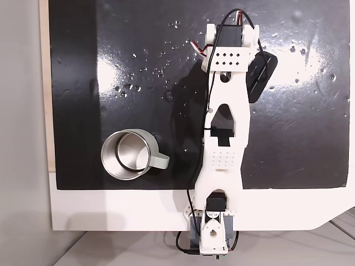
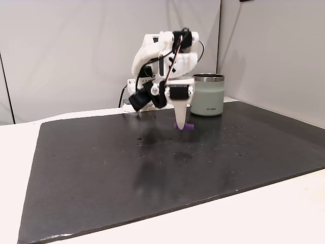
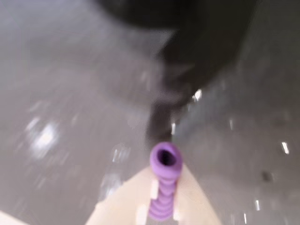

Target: Grasp a pengrip and put it in the cup.

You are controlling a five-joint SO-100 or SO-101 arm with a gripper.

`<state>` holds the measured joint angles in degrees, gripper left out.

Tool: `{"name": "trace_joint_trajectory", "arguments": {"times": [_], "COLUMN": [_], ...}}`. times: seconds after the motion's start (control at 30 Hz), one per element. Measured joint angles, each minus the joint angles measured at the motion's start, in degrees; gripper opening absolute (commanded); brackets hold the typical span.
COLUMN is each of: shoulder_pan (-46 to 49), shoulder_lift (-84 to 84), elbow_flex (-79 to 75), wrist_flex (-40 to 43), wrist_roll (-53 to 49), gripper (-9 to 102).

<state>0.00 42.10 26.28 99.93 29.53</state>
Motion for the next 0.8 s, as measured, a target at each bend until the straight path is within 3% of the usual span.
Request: {"name": "trace_joint_trajectory", "arguments": {"times": [0.37,0.6,0.8], "shoulder_pan": [-6.6,-19.9,-31.5], "shoulder_lift": [43.8,68.0,75.4], "elbow_flex": [26.1,46.8,57.1], "wrist_flex": [1.0,1.0,0.0], "wrist_roll": [-3.6,-10.9,-16.6], "gripper": [0,0,0]}}
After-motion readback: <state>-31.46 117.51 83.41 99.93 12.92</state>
